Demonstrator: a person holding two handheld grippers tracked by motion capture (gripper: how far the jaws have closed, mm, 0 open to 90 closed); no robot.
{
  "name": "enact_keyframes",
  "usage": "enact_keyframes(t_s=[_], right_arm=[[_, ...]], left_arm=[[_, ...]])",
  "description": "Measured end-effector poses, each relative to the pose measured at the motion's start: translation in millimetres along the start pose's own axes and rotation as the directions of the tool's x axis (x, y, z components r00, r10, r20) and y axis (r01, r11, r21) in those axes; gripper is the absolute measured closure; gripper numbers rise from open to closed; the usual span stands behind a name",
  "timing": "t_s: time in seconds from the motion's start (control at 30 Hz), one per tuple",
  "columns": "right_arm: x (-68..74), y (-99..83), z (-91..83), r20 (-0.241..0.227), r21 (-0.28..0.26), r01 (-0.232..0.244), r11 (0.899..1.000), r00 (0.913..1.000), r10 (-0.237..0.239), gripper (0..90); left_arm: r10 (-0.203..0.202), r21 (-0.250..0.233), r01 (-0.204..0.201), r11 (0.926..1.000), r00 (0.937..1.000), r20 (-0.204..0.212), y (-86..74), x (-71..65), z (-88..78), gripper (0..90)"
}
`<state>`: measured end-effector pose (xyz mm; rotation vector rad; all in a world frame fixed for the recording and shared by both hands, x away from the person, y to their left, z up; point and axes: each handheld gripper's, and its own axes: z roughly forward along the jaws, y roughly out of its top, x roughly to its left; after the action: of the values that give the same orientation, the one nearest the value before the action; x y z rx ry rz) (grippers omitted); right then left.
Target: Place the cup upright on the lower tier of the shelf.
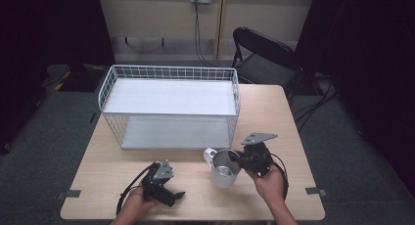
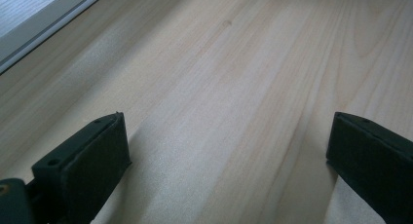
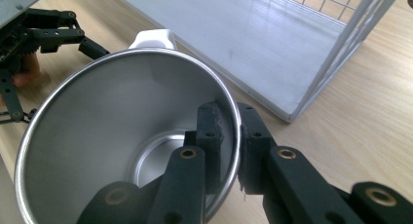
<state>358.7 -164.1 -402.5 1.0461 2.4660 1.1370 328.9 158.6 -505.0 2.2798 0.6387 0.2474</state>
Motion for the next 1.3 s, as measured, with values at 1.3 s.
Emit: enact_keyframes(t_s=[1.3], right_arm=[[15.2, 30.9, 24.6, -0.014, 0.012, 0.024, 1.000, 0.9996, -0.024, 82.2]], left_arm=[[0.004, 0.005, -0.004, 1.0000, 1.0000, 0.002, 0.2, -0.3, 0.4, 0.0]])
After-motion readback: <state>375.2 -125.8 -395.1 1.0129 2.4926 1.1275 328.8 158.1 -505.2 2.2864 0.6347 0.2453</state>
